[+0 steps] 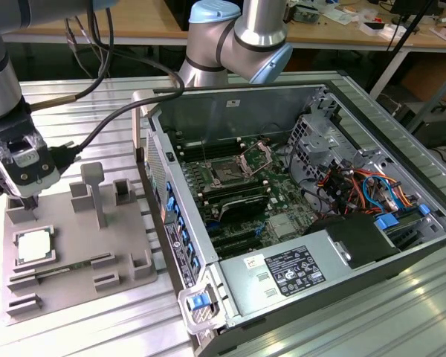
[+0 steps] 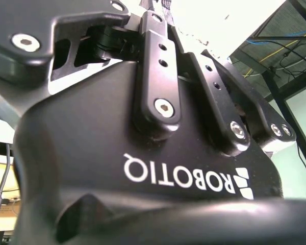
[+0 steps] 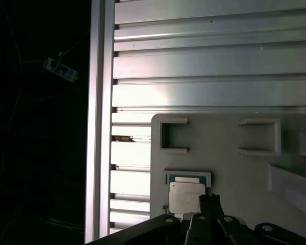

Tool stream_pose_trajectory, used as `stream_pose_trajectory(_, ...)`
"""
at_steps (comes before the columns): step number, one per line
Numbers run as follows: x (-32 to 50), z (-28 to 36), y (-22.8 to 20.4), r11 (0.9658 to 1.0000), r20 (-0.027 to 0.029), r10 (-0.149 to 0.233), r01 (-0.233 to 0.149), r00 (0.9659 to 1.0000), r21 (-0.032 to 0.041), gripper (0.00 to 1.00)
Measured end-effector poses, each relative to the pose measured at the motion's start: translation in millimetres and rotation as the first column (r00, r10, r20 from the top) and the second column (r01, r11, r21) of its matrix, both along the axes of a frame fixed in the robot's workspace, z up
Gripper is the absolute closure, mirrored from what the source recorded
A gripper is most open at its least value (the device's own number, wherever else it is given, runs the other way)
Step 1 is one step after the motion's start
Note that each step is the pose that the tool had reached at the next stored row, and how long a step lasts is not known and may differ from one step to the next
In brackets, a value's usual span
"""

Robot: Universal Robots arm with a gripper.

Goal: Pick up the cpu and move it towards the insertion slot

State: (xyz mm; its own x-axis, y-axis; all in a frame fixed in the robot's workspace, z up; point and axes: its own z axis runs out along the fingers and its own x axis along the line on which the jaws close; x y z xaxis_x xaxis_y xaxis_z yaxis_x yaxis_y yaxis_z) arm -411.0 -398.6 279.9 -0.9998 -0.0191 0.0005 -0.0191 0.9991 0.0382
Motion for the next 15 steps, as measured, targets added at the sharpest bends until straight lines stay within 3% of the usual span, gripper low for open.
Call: stream_pose_trajectory(15, 0.0, -2.3, 0.0, 1.0000, 0.0000, 0.000, 0.000, 1.0000, 0.0000, 0.89)
